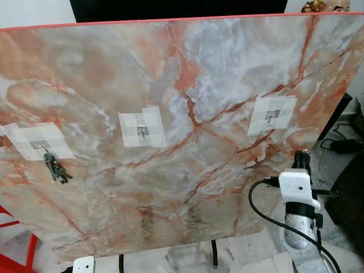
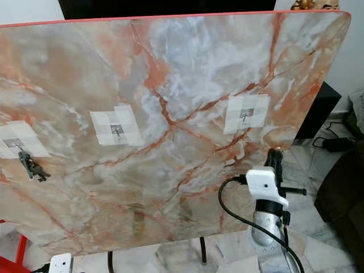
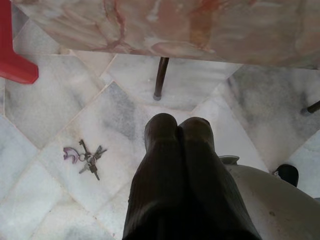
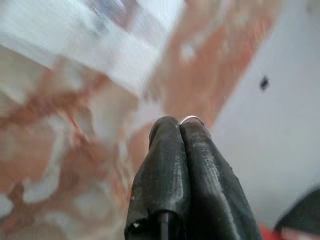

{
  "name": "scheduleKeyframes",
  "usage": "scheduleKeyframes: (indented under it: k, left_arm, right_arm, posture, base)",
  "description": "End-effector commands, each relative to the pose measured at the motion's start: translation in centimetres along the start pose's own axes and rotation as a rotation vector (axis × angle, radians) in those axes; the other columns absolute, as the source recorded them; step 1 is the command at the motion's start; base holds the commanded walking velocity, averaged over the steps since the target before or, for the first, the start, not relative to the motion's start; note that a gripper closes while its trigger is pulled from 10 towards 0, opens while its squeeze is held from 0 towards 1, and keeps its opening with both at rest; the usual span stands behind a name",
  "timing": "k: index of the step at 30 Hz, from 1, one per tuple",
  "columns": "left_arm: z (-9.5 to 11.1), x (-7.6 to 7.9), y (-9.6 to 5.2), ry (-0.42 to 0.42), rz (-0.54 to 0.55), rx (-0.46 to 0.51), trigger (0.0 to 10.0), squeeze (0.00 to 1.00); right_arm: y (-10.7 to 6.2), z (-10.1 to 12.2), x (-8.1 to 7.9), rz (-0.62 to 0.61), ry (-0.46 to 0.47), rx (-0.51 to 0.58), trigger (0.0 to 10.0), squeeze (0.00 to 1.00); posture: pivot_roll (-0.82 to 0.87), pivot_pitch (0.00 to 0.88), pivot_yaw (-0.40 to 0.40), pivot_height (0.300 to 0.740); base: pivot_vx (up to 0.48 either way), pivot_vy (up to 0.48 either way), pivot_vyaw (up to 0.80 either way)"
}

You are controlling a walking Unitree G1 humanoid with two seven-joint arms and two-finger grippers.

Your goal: Hang keys on a hook

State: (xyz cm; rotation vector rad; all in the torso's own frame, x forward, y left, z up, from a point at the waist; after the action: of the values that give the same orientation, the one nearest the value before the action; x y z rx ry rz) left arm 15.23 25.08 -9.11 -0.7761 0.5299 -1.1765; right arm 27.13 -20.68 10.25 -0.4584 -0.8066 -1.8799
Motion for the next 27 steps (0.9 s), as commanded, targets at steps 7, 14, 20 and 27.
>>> scheduleKeyframes:
  k: [7, 14, 20, 27]
  left_arm:
    - [-0.2, 0.1, 0.0, -0.001, -0.004, -0.013, 10.0, 0.0]
    - [-0.2, 0.0, 0.0, -0.003, -0.002, -0.011, 10.0, 0.0]
    - [-0.1, -0.1, 0.0, -0.002, -0.003, -0.008, 10.0, 0.0]
    - [0.6, -0.3, 0.1, -0.002, -0.001, 0.013, 10.0, 0.0]
  right_arm:
    - [1.0, 2.4, -0.7, 0.03, -0.073, 0.129, 10.0, 0.0]
    - [1.4, 2.4, -0.9, 0.035, -0.085, 0.128, 10.0, 0.0]
    - [2.3, 2.8, -1.3, 0.055, -0.089, 0.141, 10.0, 0.0]
    - [2.9, 3.2, -2.1, 0.089, -0.087, 0.154, 10.0, 0.0]
  posture:
    - [-0.03, 0.0, -0.003, 0.74]
    - [-0.03, 0.0, 0.002, 0.74]
    - [-0.04, 0.0, 0.016, 0.74]
    - [-0.03, 0.0, 0.019, 0.74]
  base:
    - [0.0, 0.0, 0.0]
    - [0.0, 0.0, 0.0]
    - [0.0, 0.0, 0.0]
    - [0.0, 0.0, 0.0]
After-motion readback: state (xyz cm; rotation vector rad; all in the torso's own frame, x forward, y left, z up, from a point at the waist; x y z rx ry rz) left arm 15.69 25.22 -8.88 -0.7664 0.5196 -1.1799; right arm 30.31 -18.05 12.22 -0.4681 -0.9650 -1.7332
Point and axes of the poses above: a point about 5 cm out from each wrist's last joint towards the gripper, its own y axis pointing out of the wrist towards the gripper, its own z axis along the axis of the wrist's last joint, x = y × z, the point moved 1 cm from there along y, pointing out of the wrist towards the gripper, and after that the axes turned 7 degrees about -y, right-handed, at the moved point
